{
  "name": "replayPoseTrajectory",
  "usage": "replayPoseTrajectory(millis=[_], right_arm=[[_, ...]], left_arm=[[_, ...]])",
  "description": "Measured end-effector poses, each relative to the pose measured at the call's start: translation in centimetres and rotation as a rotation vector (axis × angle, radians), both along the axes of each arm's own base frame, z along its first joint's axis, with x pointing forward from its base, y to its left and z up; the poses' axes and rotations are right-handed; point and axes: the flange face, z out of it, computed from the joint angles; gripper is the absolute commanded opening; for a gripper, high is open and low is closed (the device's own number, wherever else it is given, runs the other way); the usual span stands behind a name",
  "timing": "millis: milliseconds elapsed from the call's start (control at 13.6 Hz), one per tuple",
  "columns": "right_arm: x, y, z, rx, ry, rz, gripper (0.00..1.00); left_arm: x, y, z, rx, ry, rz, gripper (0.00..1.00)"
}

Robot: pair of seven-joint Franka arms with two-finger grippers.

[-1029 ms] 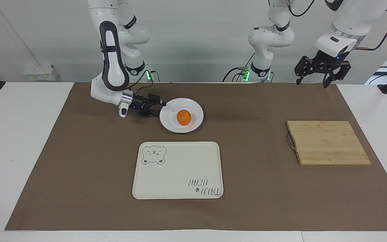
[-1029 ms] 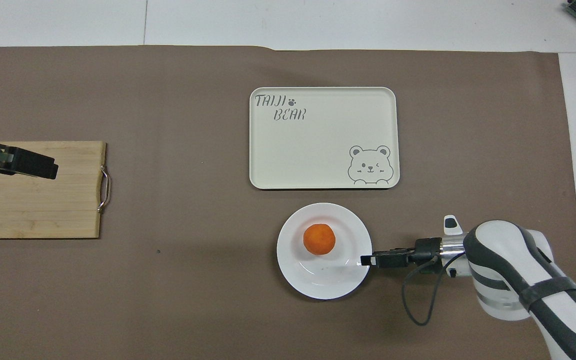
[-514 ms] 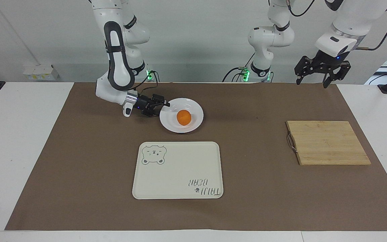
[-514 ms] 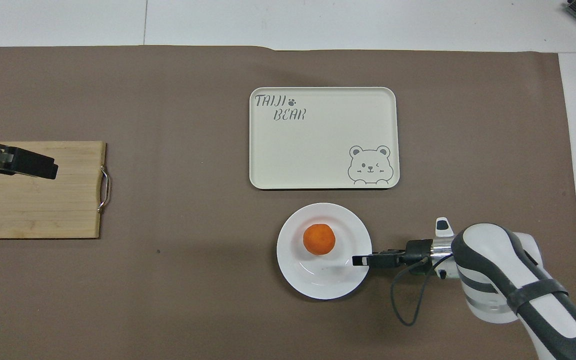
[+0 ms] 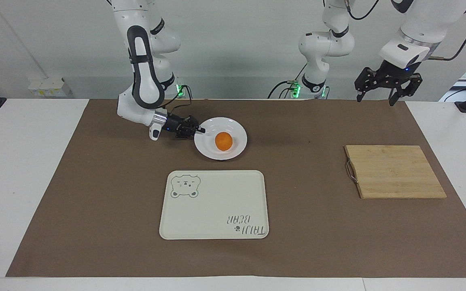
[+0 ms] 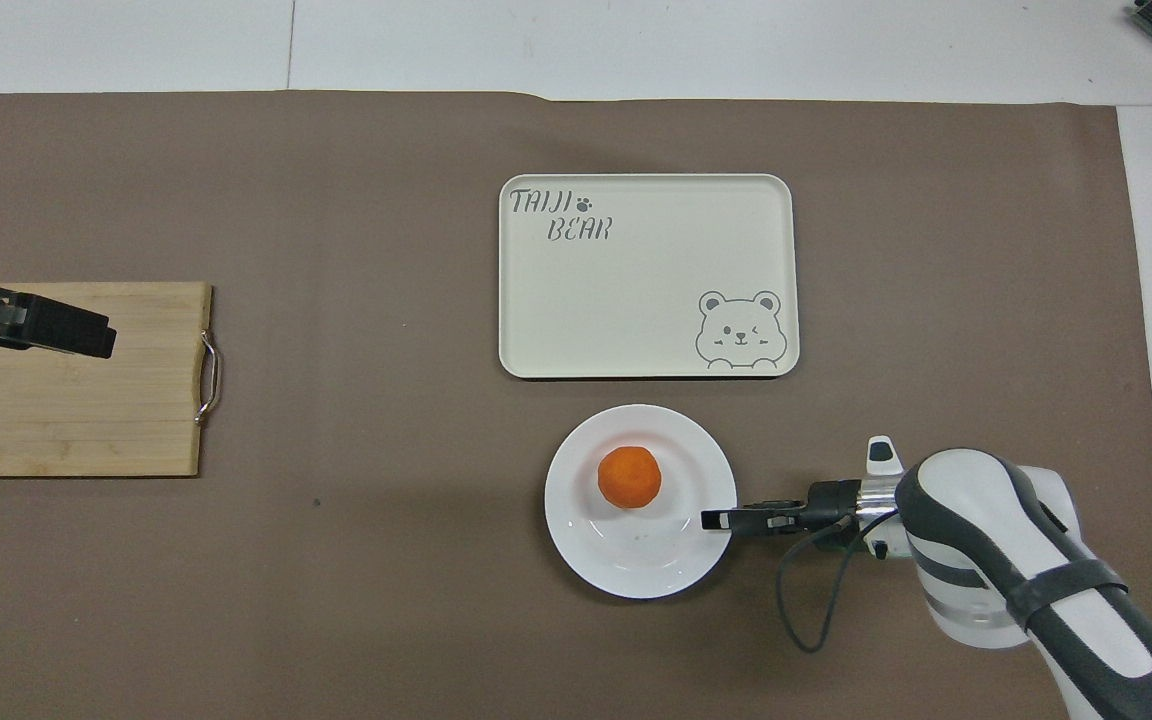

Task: Place orange and plate with both arms
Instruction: 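Grasp the white plate rim with the right gripper, then slide the plate with the orange onto the bear tray with the right gripper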

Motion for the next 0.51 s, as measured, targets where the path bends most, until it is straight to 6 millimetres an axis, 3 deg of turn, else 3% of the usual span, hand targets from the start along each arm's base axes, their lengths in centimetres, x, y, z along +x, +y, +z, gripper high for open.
replayPoseTrajectory(millis=[514], right_arm=[[0.19,0.15,0.12,-0.001,0.004,-0.004,0.0]], left_arm=[[0.0,0.0,-0.01,0.0,0.0,0.0,1.0]])
